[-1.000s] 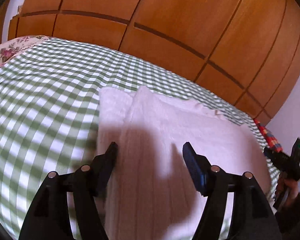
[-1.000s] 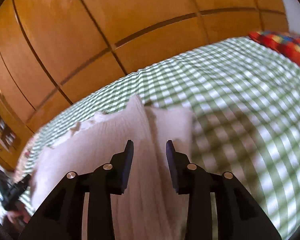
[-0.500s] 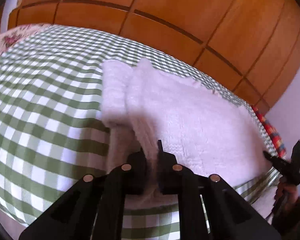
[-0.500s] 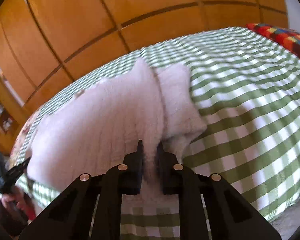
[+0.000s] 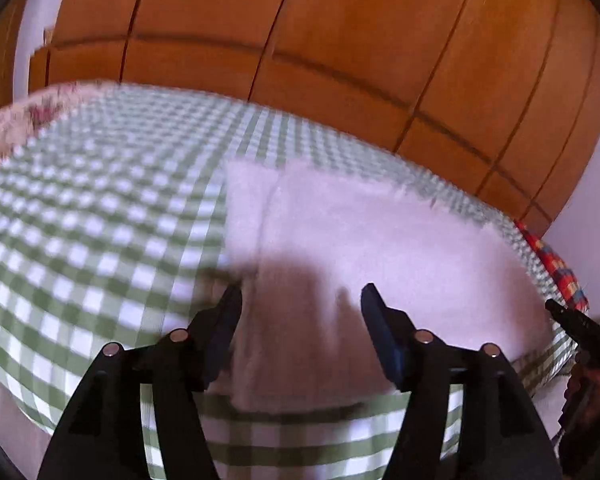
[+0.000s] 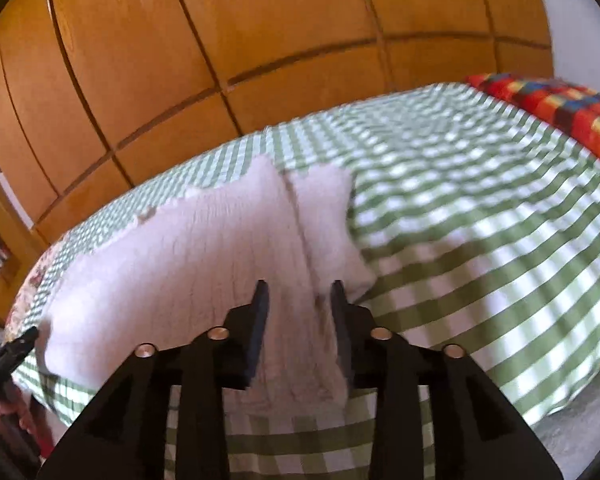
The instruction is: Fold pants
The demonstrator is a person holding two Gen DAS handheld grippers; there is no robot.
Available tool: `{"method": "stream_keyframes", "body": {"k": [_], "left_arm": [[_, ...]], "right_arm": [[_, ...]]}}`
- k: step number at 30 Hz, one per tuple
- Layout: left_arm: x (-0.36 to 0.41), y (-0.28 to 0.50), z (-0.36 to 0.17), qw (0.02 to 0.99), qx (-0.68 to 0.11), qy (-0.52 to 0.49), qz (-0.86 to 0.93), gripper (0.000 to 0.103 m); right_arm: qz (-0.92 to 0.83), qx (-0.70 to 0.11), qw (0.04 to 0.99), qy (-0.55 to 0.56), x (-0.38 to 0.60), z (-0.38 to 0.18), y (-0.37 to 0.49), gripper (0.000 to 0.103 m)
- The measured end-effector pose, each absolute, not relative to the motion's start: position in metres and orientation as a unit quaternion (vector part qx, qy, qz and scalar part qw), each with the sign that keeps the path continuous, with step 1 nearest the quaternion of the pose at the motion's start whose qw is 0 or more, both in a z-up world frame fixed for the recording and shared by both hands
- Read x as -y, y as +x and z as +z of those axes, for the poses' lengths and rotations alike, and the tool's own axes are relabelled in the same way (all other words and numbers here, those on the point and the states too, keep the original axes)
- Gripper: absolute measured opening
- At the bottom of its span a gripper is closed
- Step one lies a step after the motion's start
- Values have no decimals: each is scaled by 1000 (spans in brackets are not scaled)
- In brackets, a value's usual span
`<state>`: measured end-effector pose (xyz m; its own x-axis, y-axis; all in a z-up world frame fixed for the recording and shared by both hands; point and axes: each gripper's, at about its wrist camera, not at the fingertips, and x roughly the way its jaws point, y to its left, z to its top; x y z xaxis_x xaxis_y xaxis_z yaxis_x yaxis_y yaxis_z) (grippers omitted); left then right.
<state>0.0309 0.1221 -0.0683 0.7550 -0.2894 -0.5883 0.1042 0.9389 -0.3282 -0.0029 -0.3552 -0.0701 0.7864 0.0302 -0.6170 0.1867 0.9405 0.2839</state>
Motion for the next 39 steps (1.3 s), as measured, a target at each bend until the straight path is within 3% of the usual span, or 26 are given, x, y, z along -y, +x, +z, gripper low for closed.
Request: {"method": "stream_keyframes", "body": {"k": [5, 17, 20, 39], "left_arm": [[-94, 42, -45, 938, -305, -98, -131, 80], [-40, 135, -69, 924, -374, -5, -76, 88], [-58, 151, -92, 916, -393, -39, -65, 93], [-61, 116, -88, 931, -354, -61, -61, 96]], "right_arm": [[-22, -314, 938, 147, 337, -58, 11, 41], [-33, -389, 919, 61, 306, -82, 115, 41], [-45, -375, 924, 58, 313, -97, 121, 40], [-56, -360, 930, 43, 308, -100, 122, 41]]}}
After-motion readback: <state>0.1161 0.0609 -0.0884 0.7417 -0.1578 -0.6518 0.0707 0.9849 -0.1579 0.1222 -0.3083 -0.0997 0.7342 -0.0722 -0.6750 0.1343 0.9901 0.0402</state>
